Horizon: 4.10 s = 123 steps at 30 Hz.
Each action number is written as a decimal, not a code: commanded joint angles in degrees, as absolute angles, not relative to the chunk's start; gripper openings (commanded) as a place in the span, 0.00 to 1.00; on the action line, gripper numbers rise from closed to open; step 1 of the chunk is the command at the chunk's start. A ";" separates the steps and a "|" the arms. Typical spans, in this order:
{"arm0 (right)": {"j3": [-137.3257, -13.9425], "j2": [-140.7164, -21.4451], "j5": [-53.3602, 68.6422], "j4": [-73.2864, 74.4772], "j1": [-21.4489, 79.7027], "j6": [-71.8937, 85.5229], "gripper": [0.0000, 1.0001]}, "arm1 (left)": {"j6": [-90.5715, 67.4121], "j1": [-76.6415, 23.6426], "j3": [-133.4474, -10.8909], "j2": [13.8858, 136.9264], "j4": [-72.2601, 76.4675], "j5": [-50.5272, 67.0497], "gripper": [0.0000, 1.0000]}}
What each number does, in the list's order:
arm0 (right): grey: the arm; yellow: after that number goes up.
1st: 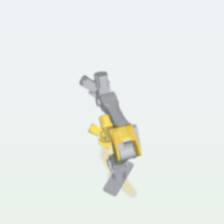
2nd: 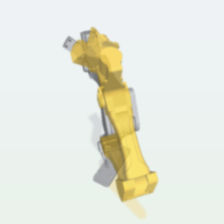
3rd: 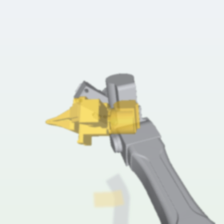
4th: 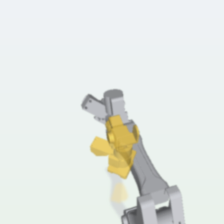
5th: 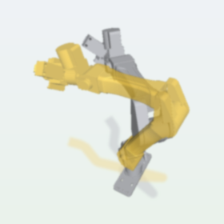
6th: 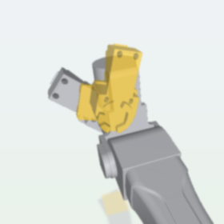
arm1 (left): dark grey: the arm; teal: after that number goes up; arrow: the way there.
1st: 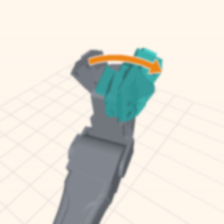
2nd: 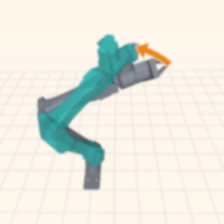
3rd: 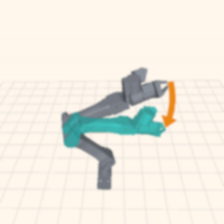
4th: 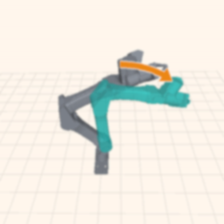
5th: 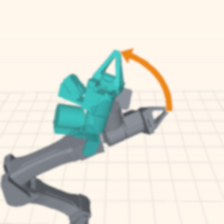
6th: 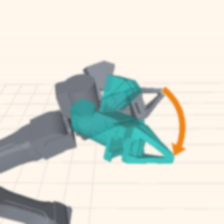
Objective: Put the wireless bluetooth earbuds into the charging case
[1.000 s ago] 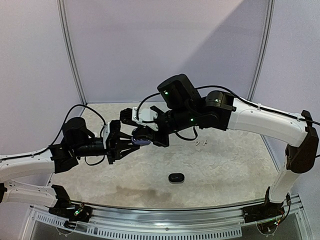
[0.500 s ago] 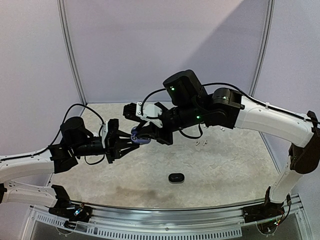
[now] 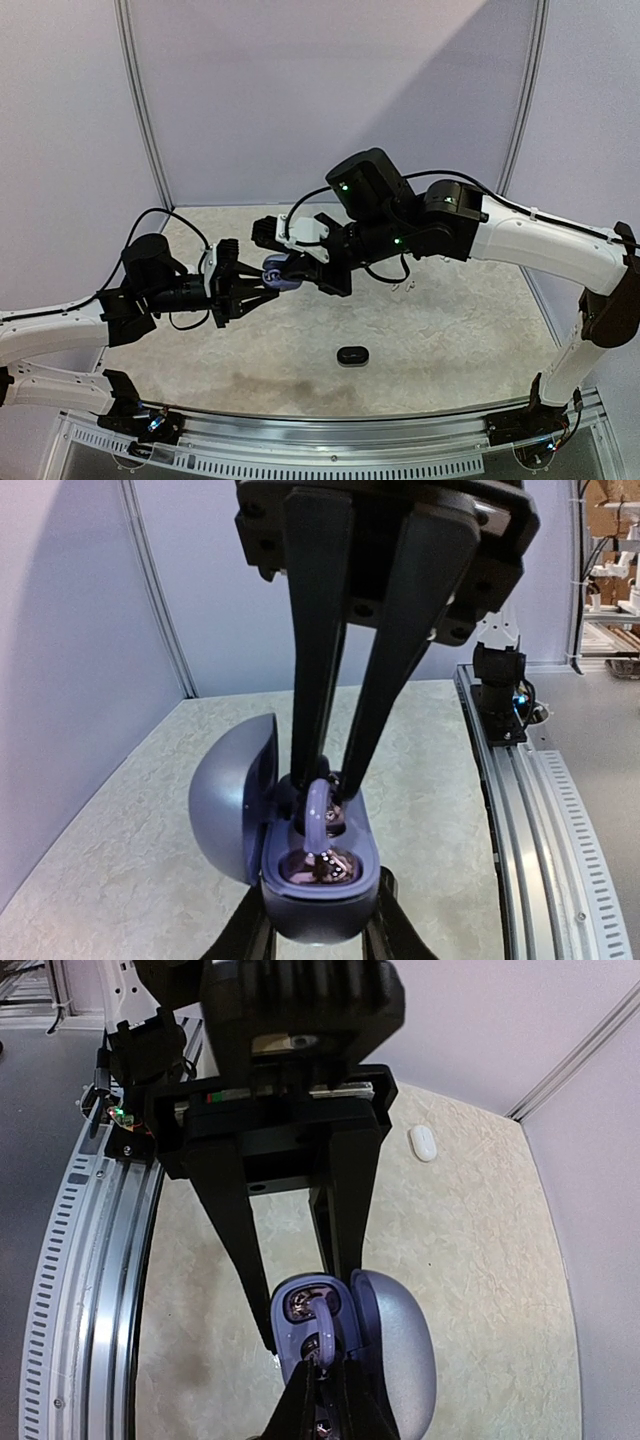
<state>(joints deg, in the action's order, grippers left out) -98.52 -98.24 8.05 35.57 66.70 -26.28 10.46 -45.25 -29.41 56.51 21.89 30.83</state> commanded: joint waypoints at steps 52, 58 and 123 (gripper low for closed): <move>-101.98 -98.16 8.55 37.33 66.37 -29.03 0.20 | 12.27 -45.44 -29.15 55.90 24.10 30.16 0.00; -100.61 -91.82 18.14 32.64 66.38 -27.53 0.20 | 12.39 -45.44 -28.96 56.03 23.14 29.65 0.00; -87.14 -100.46 41.27 12.29 53.87 -10.09 0.54 | -5.59 -39.78 -35.93 62.28 19.12 41.10 0.00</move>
<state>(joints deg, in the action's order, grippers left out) -84.88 -98.50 38.17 11.38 53.67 -11.25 -6.87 -38.89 -35.75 62.76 16.84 40.14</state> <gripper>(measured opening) 0.632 0.262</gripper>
